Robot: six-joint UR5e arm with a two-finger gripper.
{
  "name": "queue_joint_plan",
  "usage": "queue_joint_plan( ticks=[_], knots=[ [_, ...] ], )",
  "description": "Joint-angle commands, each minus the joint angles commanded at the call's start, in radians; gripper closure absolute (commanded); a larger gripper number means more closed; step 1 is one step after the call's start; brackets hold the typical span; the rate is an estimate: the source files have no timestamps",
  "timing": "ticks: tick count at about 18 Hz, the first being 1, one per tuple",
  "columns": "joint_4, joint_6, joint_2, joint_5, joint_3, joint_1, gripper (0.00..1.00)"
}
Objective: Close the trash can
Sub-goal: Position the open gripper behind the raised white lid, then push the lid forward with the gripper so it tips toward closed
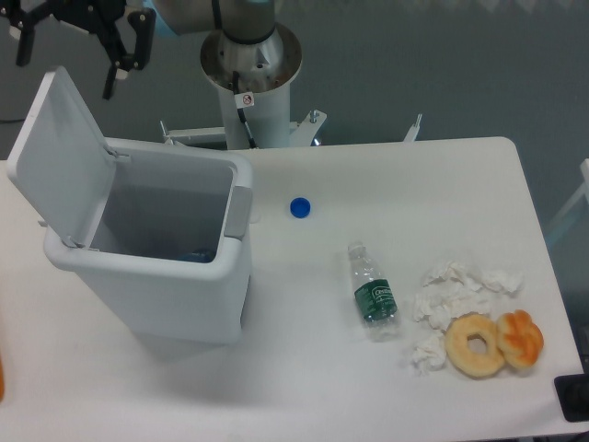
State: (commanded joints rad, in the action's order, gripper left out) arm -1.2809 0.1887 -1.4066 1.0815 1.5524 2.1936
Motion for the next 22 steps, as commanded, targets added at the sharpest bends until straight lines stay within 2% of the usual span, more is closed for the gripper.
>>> queue_joint_plan(
  ticks=[16,22],
  knots=[
    [0.015,0.003,-0.026,0.064,0.002,0.003,0.00],
    [0.028,0.003,-0.031,0.064,0.000,0.026,0.00]
  ],
)
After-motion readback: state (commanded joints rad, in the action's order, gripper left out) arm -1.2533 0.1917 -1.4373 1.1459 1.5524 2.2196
